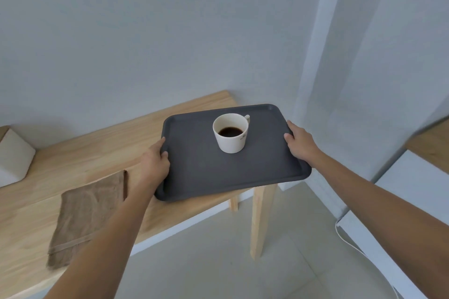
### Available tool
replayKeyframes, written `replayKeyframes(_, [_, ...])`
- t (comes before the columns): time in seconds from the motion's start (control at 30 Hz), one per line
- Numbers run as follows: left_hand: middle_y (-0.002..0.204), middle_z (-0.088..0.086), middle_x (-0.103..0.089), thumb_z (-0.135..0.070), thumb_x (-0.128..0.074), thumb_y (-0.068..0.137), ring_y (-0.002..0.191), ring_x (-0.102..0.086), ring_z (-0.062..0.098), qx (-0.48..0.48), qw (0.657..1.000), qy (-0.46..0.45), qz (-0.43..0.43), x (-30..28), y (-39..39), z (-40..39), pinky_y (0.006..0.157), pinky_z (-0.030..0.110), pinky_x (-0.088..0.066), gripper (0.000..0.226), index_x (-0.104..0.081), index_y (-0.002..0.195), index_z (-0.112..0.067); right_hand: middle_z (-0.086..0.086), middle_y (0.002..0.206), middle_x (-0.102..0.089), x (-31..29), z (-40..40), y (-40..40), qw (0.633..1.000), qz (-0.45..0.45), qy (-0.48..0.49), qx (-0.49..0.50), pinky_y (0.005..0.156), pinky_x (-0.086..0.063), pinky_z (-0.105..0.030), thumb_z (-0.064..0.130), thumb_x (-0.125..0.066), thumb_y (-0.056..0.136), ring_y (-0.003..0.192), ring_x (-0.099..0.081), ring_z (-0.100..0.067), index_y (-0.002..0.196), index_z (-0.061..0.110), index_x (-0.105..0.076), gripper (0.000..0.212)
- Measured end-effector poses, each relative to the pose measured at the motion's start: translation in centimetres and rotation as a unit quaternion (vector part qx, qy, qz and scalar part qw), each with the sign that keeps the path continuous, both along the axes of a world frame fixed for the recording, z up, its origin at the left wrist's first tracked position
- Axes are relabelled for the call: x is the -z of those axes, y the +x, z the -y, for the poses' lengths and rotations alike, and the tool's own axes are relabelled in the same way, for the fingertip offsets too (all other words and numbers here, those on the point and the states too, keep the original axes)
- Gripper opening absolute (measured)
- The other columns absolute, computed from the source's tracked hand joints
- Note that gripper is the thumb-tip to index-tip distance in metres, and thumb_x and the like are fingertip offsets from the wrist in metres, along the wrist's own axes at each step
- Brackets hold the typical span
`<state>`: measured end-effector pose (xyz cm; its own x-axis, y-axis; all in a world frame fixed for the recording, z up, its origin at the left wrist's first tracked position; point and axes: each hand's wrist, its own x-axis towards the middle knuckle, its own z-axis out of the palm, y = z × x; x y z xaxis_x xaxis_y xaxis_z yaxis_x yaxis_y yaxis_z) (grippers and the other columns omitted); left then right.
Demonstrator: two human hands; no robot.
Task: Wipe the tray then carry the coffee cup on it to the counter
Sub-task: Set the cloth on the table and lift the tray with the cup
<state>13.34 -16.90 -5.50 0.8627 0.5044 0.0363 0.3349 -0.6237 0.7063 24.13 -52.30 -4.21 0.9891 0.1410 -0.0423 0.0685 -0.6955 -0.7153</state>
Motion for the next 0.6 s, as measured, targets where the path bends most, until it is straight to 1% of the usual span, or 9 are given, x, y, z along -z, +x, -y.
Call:
replayKeyframes(0.07, [0.137,0.011,-0.057,-0.001,-0.045,0.093,0.127,-0.051,0.030,0.027,0.999,-0.009,0.027,-0.4,1.4,1.6,0.105,0.037,-0.039,0.051,-0.044,0.143,-0.012,-0.018,0.123,-0.059,0.0,2.1,-0.2,1.000,-0.002,0.004,0.027,0.088,-0.039,-0.038,0.011,-0.034,0.098,0.111,-0.052,-0.038,0.130,0.007,-0.045,0.035])
replayKeyframes(0.13, [0.124,0.008,-0.066,0.002,-0.044,0.090,0.116,-0.057,0.027,0.066,0.997,-0.004,0.048,-0.7,3.0,3.3,0.092,0.032,-0.043,0.050,-0.052,0.137,-0.013,-0.018,0.122,-0.059,-0.2,4.5,-0.5,0.998,-0.003,0.007,0.056,0.088,-0.040,-0.039,0.011,-0.034,0.098,0.110,-0.053,-0.039,0.128,0.006,-0.047,0.034])
replayKeyframes(0.17, [0.119,0.007,-0.068,0.003,-0.044,0.089,0.111,-0.059,0.026,0.086,0.995,-0.005,0.052,-0.8,3.9,4.2,0.088,0.031,-0.043,0.050,-0.055,0.134,-0.014,-0.018,0.122,-0.059,-0.3,5.8,-0.7,0.998,-0.002,0.009,0.069,0.088,-0.040,-0.039,0.011,-0.035,0.098,0.111,-0.053,-0.039,0.128,0.007,-0.047,0.034])
replayKeyframes(0.2, [0.116,0.007,-0.069,0.003,-0.044,0.088,0.109,-0.060,0.026,0.104,0.993,-0.006,0.055,-0.8,4.8,5.3,0.087,0.032,-0.043,0.050,-0.056,0.133,-0.015,-0.017,0.124,-0.059,-0.6,7.2,-1.0,0.996,-0.002,0.011,0.084,0.090,-0.039,-0.039,0.012,-0.035,0.098,0.113,-0.053,-0.038,0.130,0.007,-0.047,0.035])
replayKeyframes(0.27, [0.116,0.005,-0.069,0.002,-0.044,0.088,0.109,-0.061,0.026,0.134,0.989,-0.013,0.057,-0.8,6.6,7.6,0.089,0.033,-0.045,0.050,-0.056,0.133,-0.015,-0.014,0.126,-0.058,-1.1,10.0,-1.4,0.993,0.000,0.018,0.113,0.089,-0.038,-0.037,0.012,-0.035,0.098,0.113,-0.052,-0.036,0.132,0.010,-0.046,0.036])
replayKeyframes(0.37, [0.113,0.003,-0.068,0.002,-0.044,0.088,0.108,-0.060,0.026,0.182,0.981,-0.019,0.062,-1.1,9.3,12.6,0.090,0.034,-0.044,0.047,-0.057,0.130,-0.012,-0.012,0.120,-0.061,-1.4,15.4,-2.0,0.987,0.009,0.027,0.156,0.087,-0.041,-0.037,0.012,-0.036,0.096,0.106,-0.055,-0.034,0.124,0.012,-0.051,0.032])
replayKeyframes(0.47, [0.126,0.008,-0.065,-0.002,-0.045,0.087,0.119,-0.058,0.026,0.234,0.970,-0.029,0.061,-1.2,12.2,18.3,0.104,0.044,-0.044,0.049,-0.053,0.134,-0.012,-0.011,0.115,-0.063,-1.6,21.6,-3.1,0.979,0.016,0.061,0.193,0.092,-0.046,-0.043,0.010,-0.036,0.094,0.105,-0.057,-0.033,0.119,0.012,-0.053,0.030])
replayKeyframes(0.53, [0.130,0.001,-0.063,-0.006,-0.045,0.087,0.121,-0.057,0.021,0.259,0.964,-0.033,0.055,-1.3,13.8,22.9,0.106,0.044,-0.043,0.052,-0.051,0.137,-0.017,-0.006,0.114,-0.063,-1.9,25.9,-4.0,0.972,0.018,0.090,0.215,0.088,-0.046,-0.038,0.008,-0.035,0.094,0.106,-0.057,-0.027,0.121,0.017,-0.054,0.034])
replayKeyframes(0.6, [0.129,-0.003,-0.063,-0.004,-0.045,0.088,0.120,-0.057,0.019,0.274,0.959,-0.033,0.066,-1.6,14.7,27.9,0.107,0.039,-0.041,0.052,-0.052,0.138,-0.018,-0.002,0.116,-0.062,-2.2,30.0,-5.1,0.964,0.020,0.106,0.242,0.086,-0.043,-0.033,0.008,-0.035,0.094,0.107,-0.056,-0.023,0.126,0.021,-0.053,0.039])
